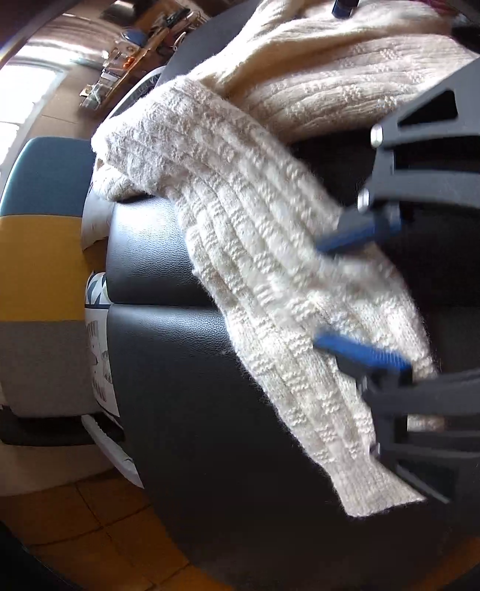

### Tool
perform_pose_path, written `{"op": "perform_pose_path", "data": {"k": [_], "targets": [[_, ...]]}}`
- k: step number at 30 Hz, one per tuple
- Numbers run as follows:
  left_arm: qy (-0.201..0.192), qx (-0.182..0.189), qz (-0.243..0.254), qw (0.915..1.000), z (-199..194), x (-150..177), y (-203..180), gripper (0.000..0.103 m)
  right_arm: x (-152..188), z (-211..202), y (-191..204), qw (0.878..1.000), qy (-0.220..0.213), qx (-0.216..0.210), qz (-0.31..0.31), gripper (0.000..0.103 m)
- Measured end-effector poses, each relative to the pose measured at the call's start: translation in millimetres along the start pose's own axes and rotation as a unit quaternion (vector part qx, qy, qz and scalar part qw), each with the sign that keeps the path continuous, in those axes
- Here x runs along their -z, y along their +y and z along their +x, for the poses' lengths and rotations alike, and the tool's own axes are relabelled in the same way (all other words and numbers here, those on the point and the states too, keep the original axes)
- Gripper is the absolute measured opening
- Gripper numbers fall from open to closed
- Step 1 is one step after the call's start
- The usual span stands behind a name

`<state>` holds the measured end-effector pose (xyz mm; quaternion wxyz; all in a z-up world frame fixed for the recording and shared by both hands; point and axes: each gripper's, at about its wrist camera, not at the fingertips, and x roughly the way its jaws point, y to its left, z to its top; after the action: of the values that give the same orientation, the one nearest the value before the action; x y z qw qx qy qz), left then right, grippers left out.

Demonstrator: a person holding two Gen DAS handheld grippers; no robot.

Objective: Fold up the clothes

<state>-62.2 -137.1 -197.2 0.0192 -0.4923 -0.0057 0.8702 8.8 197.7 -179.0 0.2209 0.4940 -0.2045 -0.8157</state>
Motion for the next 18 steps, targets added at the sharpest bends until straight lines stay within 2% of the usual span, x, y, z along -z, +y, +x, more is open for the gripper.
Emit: {"op": "perform_pose_path", "data": {"k": [1,5,6,7,9,11,13,17,18], "targets": [[0.002,0.004,-0.005,1.0,0,-1,0,0.019,-5,-1,1,1.0,-0.005,0.002,-0.003,0.031],[-0.008,0.015,-0.037,0.9992,-4,1,6,0.013,-36,-3,2,0.999,-0.029,0.027,-0.026,0.031],[-0.011,0.02,-0.047,0.9986,-7,2,9,0.007,-46,-2,1,0.998,-0.035,0.039,-0.034,0.031],[-0.021,0.03,-0.06,0.9975,-15,1,15,0.004,-55,-1,1,0.997,-0.04,0.052,-0.042,0.031],[-0.053,0.031,-0.091,0.994,-39,-3,34,0.004,-73,1,-6,0.995,-0.049,0.072,-0.047,0.031],[-0.077,0.013,-0.118,0.9899,-60,-8,62,0.004,-91,6,-18,0.993,-0.056,0.096,-0.033,0.031],[-0.091,-0.036,-0.138,0.9856,-72,-14,94,0.0,-104,10,-29,0.992,-0.06,0.112,-0.02,0.031],[-0.074,-0.111,-0.179,0.9746,-73,-13,158,0.0,-117,27,-46,0.99,-0.042,0.136,-0.007,0.031],[-0.067,-0.108,-0.189,0.9737,-73,-13,164,0.0,-117,34,-52,0.99,-0.031,0.14,-0.001,0.031]]}}
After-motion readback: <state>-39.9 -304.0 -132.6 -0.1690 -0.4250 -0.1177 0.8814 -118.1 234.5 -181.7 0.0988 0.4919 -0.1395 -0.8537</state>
